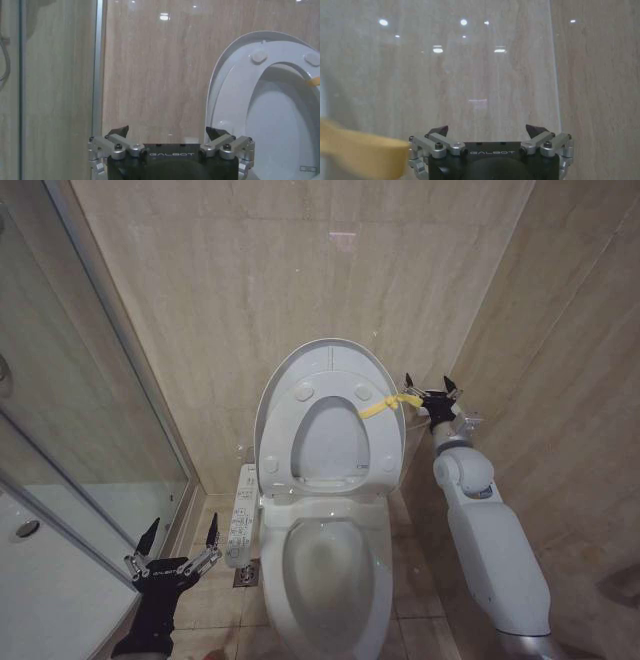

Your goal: Open the toilet lid, clean the toilet bowl with a toilet brush, close the toilet lid, and flush.

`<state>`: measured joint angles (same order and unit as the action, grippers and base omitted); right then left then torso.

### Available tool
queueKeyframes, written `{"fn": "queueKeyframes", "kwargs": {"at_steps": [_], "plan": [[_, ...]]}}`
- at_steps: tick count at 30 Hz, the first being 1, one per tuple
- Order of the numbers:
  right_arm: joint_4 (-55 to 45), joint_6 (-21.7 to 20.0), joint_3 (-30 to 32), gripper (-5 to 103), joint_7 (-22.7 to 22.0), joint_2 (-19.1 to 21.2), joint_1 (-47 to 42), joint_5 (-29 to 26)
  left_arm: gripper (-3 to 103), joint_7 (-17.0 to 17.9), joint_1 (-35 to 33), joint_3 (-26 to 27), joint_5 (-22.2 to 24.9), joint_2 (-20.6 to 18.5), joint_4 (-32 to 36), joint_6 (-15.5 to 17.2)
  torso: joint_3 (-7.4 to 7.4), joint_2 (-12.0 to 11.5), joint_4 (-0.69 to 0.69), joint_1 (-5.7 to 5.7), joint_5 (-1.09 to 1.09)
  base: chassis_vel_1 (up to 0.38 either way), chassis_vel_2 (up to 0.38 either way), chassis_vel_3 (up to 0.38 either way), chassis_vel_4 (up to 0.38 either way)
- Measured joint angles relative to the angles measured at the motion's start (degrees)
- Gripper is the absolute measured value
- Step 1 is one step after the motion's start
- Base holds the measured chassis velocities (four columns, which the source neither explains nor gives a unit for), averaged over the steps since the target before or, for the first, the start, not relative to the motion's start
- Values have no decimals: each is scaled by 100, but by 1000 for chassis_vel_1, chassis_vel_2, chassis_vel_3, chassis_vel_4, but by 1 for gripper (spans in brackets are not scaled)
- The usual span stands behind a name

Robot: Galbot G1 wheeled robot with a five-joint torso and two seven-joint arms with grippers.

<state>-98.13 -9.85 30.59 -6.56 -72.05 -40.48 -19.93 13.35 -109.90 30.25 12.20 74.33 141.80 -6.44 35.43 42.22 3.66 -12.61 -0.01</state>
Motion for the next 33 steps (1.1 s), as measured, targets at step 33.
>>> {"fn": "queueKeyframes", "kwargs": {"at_steps": [33], "plan": [[-3000,-152,421,100,-59,1265,-3162,-1034,100,0,0,0,0,0,0,0,2,-1,1,-4,3,4,-3,-3,2]]}}
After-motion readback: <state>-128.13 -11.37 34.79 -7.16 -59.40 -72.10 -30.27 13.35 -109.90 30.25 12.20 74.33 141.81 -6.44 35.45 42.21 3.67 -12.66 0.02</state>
